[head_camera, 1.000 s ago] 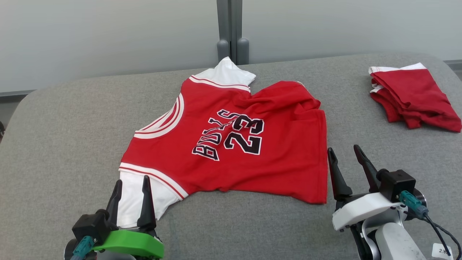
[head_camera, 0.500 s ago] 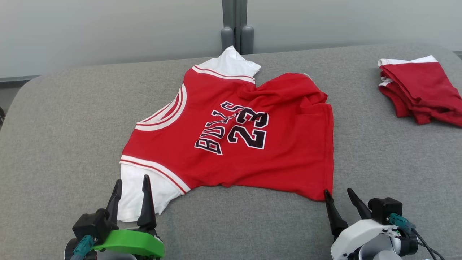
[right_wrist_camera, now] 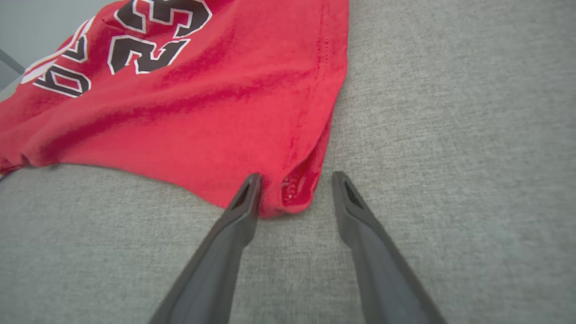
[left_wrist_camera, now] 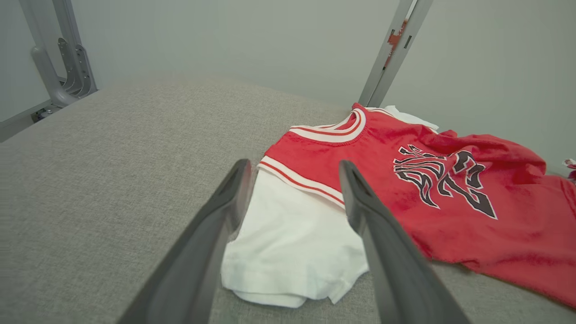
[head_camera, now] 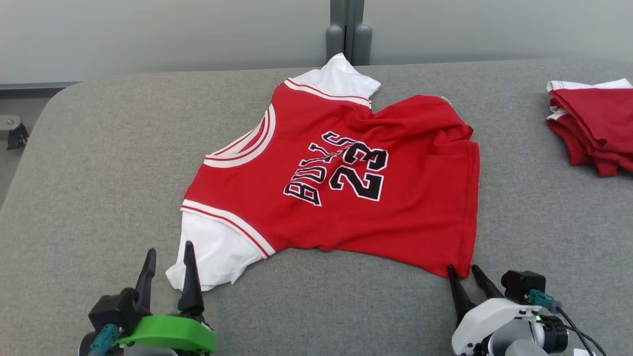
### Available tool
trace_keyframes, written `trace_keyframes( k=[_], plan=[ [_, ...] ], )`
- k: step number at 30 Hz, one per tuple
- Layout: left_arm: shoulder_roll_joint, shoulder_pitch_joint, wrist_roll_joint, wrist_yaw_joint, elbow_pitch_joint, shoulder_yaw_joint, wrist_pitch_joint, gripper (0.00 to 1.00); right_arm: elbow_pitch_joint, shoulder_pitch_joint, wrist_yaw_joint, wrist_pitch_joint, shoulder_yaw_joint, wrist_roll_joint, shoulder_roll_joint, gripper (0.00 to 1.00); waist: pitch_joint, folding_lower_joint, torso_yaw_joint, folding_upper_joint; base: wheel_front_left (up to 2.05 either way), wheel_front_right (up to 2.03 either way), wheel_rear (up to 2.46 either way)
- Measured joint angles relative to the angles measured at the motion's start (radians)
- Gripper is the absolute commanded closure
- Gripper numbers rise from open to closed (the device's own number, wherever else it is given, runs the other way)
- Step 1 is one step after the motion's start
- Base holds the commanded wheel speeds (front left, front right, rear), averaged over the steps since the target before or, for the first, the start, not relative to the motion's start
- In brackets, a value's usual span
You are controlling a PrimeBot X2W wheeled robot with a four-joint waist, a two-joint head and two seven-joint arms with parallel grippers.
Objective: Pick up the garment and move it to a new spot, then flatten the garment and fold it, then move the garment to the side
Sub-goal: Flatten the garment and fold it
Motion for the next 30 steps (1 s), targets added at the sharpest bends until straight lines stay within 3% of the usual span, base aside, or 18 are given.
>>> trace_keyframes(
  k=[2,8,19,20,21,22,24,25,30],
  plan=[
    [0.002,0.004,-0.001,0.000,0.029,0.010,-0.002,0.00,0.019,-0.010,0.000,-0.004,0.006,0.008,-0.002,1.00,-0.003,0.0000,0.000,0.0000,0.00,0.00,0.00],
    [0.038,0.005,-0.035,-0.017,0.166,0.033,0.046,0.00,0.042,-0.027,0.000,-0.013,0.011,0.010,0.002,1.00,-0.009,0.0000,-0.015,0.0000,0.00,0.00,0.00],
    [0.047,-0.102,-0.097,-0.044,0.355,0.041,0.122,0.00,0.024,-0.033,0.000,-0.019,0.026,-0.007,0.002,1.00,-0.001,0.0000,-0.042,0.0000,0.00,0.00,0.00],
    [0.048,-0.110,-0.100,-0.049,0.370,0.040,0.126,0.17,0.022,-0.033,0.000,-0.019,0.030,-0.007,0.002,1.00,0.000,0.0000,-0.044,0.0000,0.00,0.00,0.00],
    [0.049,-0.116,-0.104,-0.053,0.383,0.037,0.129,0.45,0.019,-0.033,0.000,-0.019,0.032,-0.007,0.002,1.00,0.001,0.0000,-0.047,0.0000,0.00,0.00,0.00],
    [0.049,-0.123,-0.107,-0.057,0.396,0.035,0.129,0.53,0.016,-0.033,0.000,-0.019,0.033,-0.007,0.002,1.00,0.002,0.0000,-0.050,0.0000,0.00,0.00,0.00],
    [0.050,-0.135,-0.110,-0.062,0.417,0.030,0.130,0.88,0.011,-0.033,0.000,-0.020,0.033,-0.007,0.002,1.00,0.004,0.0000,-0.054,0.0000,0.00,0.00,0.00],
    [0.051,-0.141,-0.110,-0.066,0.428,0.027,0.130,1.00,0.008,-0.033,0.000,-0.020,0.032,-0.007,0.002,1.00,0.004,0.0000,-0.056,0.0000,0.00,0.00,0.00],
    [0.051,-0.154,-0.113,-0.079,0.448,0.010,0.105,1.00,-0.018,-0.033,0.000,-0.021,0.020,-0.008,0.002,1.00,0.002,0.0000,-0.063,0.0000,0.00,0.00,0.00]
  ],
)
